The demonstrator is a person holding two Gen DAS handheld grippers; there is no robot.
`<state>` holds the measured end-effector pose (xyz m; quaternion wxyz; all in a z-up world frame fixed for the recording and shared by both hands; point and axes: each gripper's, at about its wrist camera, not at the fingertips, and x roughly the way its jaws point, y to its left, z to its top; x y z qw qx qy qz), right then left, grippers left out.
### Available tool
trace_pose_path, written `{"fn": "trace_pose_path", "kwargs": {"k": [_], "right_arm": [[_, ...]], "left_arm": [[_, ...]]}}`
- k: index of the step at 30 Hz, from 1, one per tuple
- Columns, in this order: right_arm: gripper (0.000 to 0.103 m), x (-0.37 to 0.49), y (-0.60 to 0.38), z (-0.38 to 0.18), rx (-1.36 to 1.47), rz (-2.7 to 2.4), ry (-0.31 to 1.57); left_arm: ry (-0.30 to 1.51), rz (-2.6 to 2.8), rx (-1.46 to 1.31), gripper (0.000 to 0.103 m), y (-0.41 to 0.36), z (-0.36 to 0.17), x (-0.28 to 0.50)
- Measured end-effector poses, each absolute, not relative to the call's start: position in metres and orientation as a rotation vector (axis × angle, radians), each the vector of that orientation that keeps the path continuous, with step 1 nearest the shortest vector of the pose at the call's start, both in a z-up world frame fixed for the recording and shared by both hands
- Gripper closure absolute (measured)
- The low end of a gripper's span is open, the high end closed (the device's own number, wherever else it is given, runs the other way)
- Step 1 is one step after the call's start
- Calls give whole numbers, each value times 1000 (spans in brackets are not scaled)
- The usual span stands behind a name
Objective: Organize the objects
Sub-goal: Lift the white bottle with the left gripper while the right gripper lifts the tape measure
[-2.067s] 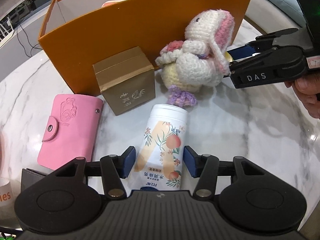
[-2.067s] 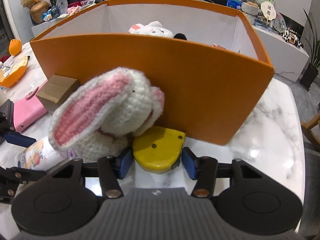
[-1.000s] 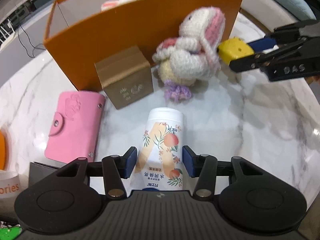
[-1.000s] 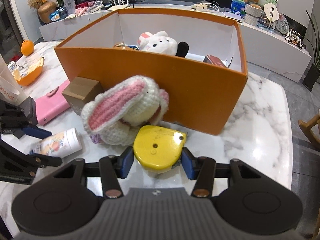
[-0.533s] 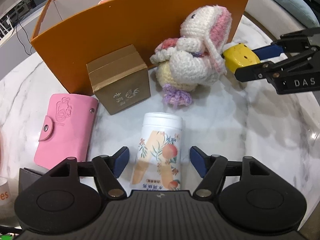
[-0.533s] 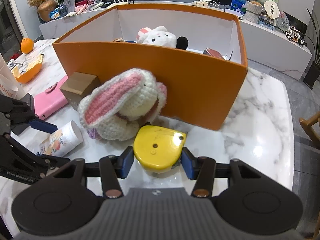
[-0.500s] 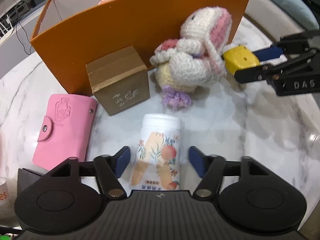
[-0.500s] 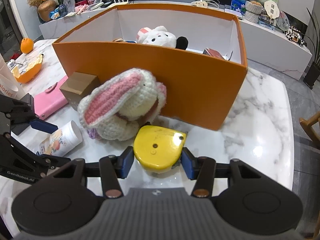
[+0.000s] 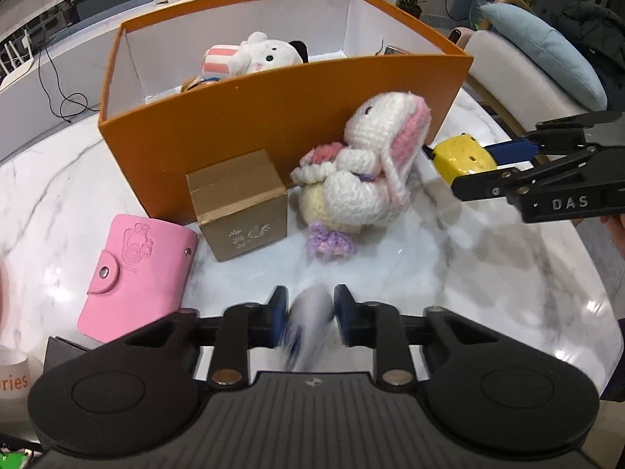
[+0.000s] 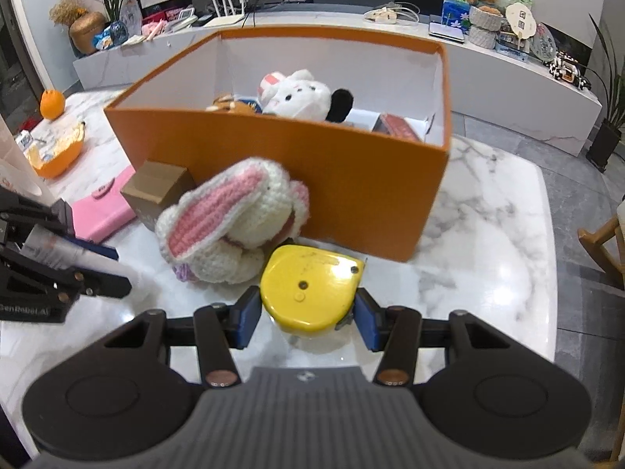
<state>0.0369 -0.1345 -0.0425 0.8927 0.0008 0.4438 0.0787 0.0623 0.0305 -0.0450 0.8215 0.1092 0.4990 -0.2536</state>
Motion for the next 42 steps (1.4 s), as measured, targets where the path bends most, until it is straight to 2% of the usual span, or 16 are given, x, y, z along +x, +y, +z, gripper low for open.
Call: {"fn": "trace_pose_path", "kwargs": {"k": [9, 17, 27, 42], "right_arm": [[50, 35, -138, -41, 11, 158, 919], [50, 34, -140, -36, 20, 155, 908], [50, 35, -141, -24, 38, 155, 878], [50, 36, -142, -25, 39, 155, 879]], "left_arm": [[1137, -519, 248, 71, 41, -48, 67], [1048, -499, 181, 77, 55, -13, 64], [1021, -495, 163, 77, 61, 0, 63], [1129, -503, 221, 74, 48, -32, 66]]}}
